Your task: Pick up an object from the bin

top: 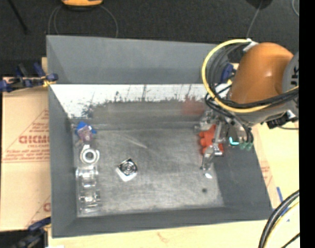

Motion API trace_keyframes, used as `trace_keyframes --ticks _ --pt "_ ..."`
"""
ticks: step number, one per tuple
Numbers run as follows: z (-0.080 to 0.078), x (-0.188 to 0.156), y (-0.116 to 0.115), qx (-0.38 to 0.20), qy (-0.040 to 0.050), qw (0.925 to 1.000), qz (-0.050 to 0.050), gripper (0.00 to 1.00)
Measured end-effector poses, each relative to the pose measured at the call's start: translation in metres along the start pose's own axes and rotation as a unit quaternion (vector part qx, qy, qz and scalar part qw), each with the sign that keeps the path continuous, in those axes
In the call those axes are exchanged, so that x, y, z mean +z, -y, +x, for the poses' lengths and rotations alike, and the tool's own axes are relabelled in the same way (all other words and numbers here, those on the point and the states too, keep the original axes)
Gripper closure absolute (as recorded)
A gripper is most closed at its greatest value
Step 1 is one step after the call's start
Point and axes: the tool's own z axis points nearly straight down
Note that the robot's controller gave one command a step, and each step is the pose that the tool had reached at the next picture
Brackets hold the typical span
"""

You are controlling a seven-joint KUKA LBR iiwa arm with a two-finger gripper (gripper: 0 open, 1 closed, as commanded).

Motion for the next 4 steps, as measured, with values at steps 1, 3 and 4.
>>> trace_keyframes --ticks 1,3,4 --pt "-0.048 0.084 -0.105 0.006 0.0026 1.0000 -0.003 0.00" --pt "-0.004 0.080 -0.136 -0.217 -0.0023 0.9761 -0.002 0.00" --pt "-0.039 0.133 -0.193 -0.320 0.0047 0.9473 0.000 0.00"
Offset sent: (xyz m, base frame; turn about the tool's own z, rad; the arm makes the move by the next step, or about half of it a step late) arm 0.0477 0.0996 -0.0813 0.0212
